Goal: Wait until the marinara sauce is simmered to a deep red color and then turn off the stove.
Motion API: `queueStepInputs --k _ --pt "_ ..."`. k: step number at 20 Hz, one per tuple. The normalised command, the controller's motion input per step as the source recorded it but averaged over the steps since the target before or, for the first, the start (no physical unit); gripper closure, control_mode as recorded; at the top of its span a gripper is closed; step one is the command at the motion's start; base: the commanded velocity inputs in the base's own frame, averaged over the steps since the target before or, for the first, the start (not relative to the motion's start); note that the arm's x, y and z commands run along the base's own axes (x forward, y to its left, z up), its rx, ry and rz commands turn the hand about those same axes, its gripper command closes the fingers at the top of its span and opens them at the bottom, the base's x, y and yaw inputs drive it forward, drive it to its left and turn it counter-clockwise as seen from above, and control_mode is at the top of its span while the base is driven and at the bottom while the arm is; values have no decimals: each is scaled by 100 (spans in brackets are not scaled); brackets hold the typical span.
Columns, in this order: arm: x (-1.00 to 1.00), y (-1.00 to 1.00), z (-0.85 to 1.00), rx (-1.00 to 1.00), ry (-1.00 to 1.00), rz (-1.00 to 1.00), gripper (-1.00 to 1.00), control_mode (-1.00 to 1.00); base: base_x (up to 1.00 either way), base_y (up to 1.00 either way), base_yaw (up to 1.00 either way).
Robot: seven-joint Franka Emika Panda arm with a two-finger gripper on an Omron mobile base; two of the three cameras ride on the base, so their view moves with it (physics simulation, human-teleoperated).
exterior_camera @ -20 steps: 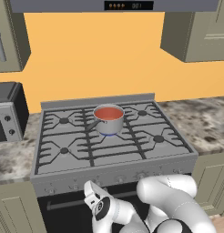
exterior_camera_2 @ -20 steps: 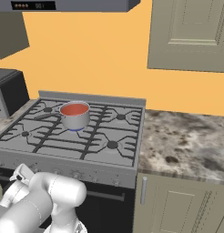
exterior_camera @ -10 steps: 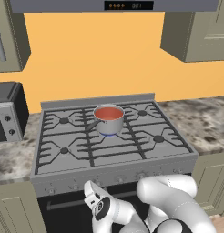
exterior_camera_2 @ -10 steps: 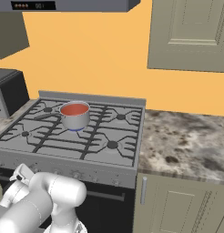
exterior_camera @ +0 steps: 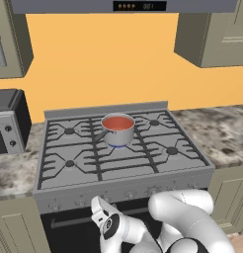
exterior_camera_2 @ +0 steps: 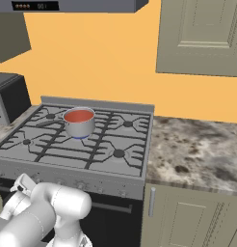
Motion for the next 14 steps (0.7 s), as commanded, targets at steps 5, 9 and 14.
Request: queueStepInputs --k 5,9,14 --pt "0 0 0 0 0 0 -100 -100 0 0 0" --pt "0 0 0 0 0 0 -100 -100 0 0 0" --pt "0 0 0 0 0 0 -100 -100 0 0 0"
